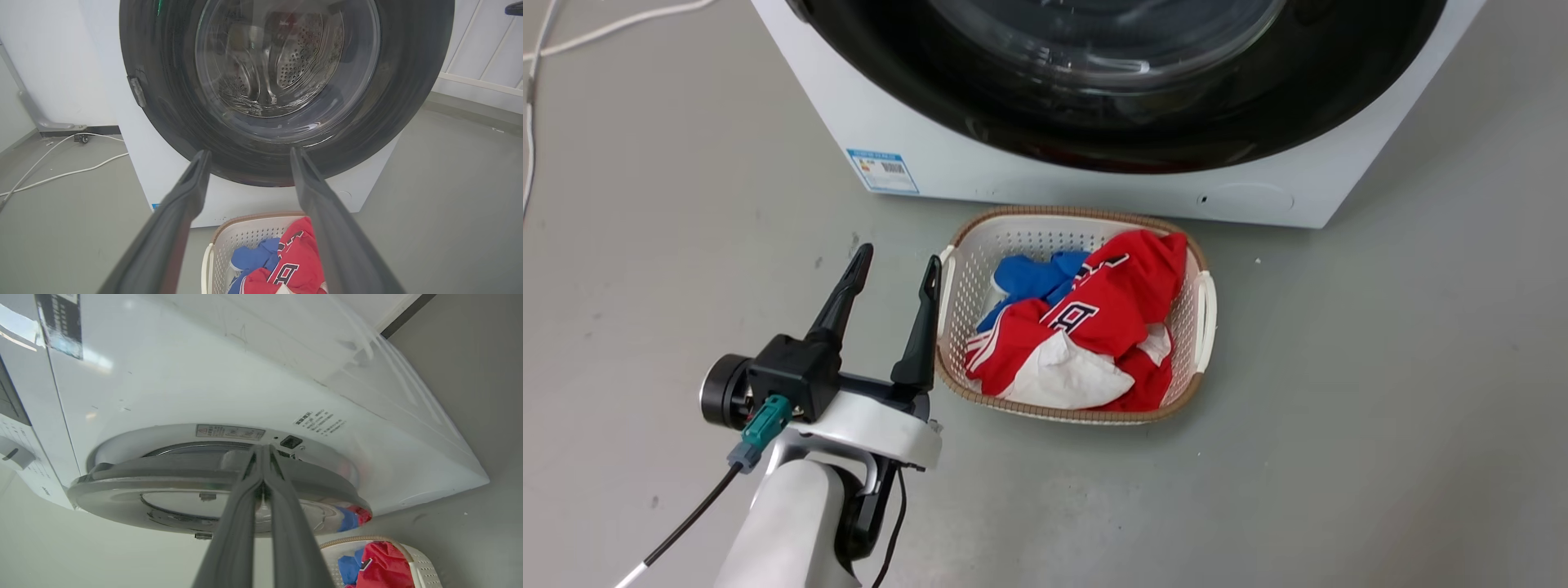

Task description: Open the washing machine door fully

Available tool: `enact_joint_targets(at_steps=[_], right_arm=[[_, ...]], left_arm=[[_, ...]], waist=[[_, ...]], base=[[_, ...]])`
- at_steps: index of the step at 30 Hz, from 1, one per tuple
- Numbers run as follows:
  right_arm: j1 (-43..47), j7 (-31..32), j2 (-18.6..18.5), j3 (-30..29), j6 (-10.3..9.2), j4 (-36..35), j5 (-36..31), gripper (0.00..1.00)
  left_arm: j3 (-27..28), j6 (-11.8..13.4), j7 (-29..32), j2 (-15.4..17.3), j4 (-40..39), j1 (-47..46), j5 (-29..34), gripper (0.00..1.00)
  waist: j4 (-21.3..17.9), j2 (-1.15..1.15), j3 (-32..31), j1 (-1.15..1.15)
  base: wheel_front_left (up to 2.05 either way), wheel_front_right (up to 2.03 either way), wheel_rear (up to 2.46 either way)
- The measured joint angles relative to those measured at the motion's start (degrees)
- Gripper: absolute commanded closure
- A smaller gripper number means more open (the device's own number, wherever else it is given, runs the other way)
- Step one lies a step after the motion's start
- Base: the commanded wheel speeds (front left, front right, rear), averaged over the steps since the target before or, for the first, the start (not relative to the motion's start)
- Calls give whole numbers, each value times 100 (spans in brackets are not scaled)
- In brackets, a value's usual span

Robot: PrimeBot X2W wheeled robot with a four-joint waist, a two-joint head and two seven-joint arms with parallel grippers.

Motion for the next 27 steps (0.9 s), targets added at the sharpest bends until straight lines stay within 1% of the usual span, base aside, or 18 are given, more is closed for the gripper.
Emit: enact_joint_targets(at_steps=[4,12,19,27], right_arm=[[-419,320,164,35,0,15,-567,100],[-1131,699,560,-276,0,-27,-1485,100],[-1469,776,811,-538,0,-78,-1985,100],[-1723,1070,882,-632,0,-63,-2292,100]], left_arm=[[-33,-43,-1,-31,8,-91,16,0],[-10,-104,-2,-53,-130,-291,68,0],[7,-179,-2,-87,-182,-423,120,0],[43,-227,-2,-138,-189,-515,201,0]], waist=[[53,0,150,0],[127,0,518,0],[165,0,845,0],[163,0,1049,0]], base=[[0,0,0],[0,0,0],[0,0,0],[0,0,0]])
